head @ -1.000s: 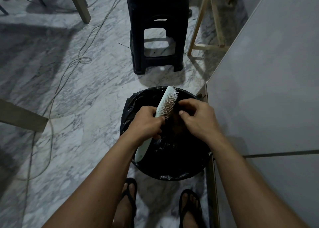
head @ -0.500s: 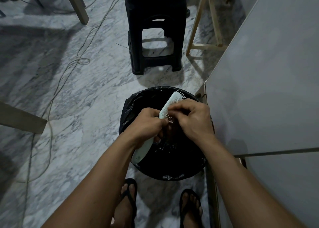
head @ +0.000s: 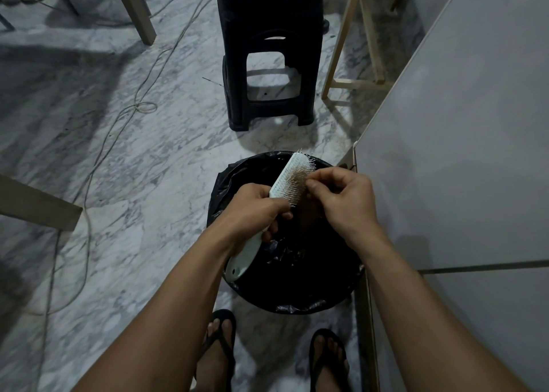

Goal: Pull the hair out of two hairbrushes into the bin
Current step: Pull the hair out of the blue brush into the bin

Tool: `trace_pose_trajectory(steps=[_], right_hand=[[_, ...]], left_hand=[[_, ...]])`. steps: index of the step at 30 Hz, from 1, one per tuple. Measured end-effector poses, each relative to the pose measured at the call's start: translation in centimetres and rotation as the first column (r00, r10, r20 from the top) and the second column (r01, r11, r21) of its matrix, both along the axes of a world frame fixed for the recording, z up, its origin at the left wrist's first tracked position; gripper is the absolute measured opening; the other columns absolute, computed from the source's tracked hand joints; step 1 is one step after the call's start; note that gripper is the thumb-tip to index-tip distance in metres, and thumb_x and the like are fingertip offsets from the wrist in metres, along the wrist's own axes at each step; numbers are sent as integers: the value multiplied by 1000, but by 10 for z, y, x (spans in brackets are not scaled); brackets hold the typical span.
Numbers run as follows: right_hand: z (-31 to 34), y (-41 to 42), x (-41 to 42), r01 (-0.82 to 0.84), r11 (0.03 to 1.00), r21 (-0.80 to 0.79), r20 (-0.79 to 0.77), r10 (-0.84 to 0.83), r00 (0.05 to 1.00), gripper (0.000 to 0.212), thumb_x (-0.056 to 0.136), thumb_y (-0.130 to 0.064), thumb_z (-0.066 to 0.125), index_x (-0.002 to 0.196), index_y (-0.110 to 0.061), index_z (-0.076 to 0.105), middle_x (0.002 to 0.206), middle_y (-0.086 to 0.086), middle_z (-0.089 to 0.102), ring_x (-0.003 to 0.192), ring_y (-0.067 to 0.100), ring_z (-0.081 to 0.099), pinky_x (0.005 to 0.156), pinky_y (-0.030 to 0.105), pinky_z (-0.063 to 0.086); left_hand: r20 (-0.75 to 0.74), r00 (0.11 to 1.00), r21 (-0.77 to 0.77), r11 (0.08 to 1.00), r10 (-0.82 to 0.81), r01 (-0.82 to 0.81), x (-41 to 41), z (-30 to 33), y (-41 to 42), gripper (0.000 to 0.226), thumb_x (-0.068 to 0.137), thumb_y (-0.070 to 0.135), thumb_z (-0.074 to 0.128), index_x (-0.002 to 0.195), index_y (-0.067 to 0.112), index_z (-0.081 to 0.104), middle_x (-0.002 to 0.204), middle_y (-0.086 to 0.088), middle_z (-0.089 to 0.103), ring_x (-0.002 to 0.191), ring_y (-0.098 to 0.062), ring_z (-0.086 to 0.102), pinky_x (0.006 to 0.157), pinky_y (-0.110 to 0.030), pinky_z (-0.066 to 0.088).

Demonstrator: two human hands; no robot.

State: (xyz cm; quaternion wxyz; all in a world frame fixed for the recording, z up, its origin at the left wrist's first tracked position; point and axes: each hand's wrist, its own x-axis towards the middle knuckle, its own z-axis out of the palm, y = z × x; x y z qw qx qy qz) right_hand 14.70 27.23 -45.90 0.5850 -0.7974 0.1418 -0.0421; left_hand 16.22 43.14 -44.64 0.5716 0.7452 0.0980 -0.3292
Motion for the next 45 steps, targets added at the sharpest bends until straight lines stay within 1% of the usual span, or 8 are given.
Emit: trace_pose_trajectory(steps=[6, 14, 20, 28, 34, 36, 41, 45], right_hand=[[3, 2, -2, -81, 995, 56, -22, 83, 996, 18, 80, -7, 73, 75, -25, 72, 74, -7, 74, 68, 3, 69, 70, 19, 56], [-5, -12, -1, -81, 987, -136, -165, 58, 985, 23, 84, -10, 69, 66, -24, 68, 58, -6, 68, 45, 0, 60, 54, 17, 50], [-7, -23, -4, -353, 933, -70, -360, 306, 881, 17, 81, -10, 74, 68, -20, 71, 60, 1, 71, 57, 14, 68, 71, 36, 60], [-6, -12, -3, -296, 945, 137, -299, 324, 898, 60, 58, -11, 74, 109, -23, 46, 121, 4, 60, 104, 18, 62, 85, 38, 57], [-11, -11, -7, -495, 867, 62, -377, 480, 792, 10, 93, -9, 56, 100, -17, 58, 71, -2, 67, 55, -3, 58, 61, 17, 46], [-14, -12, -6, -551, 834, -19, -430, 491, 758, 25, 99, -13, 47, 84, -21, 65, 63, -4, 57, 44, -4, 48, 52, 13, 39], [-22, -16, -9, -621, 781, -65, -575, 480, 663, 30, 98, -5, 40, 73, -13, 55, 67, -5, 50, 59, 6, 45, 56, 14, 37], [-41, -20, -13, -711, 686, -154, -718, 417, 558, 29, 92, 0, 41, 66, -12, 41, 70, 1, 47, 62, 14, 42, 59, 23, 36]], left_hand=[[221, 974, 214, 977, -50, 2, -2, -4, -3, 34, 78, 44, 76, 68, 12, 68, 54, 0, 63, 37, -9, 51, 42, -24, 39], [330, 940, 236, 956, 91, -176, 1, -6, 1, 28, 84, 39, 69, 76, 12, 72, 61, -4, 67, 52, -21, 62, 53, -37, 50], [338, 933, 239, 948, 120, -209, 1, -6, 2, 31, 84, 41, 70, 70, 13, 69, 57, -1, 63, 47, -17, 58, 51, -33, 47], [327, 945, 154, 985, 20, -74, 1, 0, -2, 28, 86, 36, 70, 74, 11, 70, 52, 2, 58, 37, -10, 49, 45, -27, 39], [346, 923, 67, 976, 171, -206, 4, 3, 2, 38, 86, 33, 71, 54, 17, 58, 43, 8, 50, 31, -7, 42, 41, -23, 33], [355, 904, 28, 964, 237, -264, 6, 5, 4, 39, 86, 33, 71, 55, 16, 56, 42, 6, 49, 30, -9, 40, 41, -24, 32], [335, 844, -105, 907, 419, -409, 10, 12, 6, 34, 89, 31, 70, 77, 0, 63, 55, -11, 49, 29, -14, 35, 34, -22, 29], [346, 823, -125, 892, 450, -435, 11, 16, 11, 37, 90, 31, 69, 66, 7, 54, 51, -7, 47, 30, -14, 35, 33, -22, 29]])
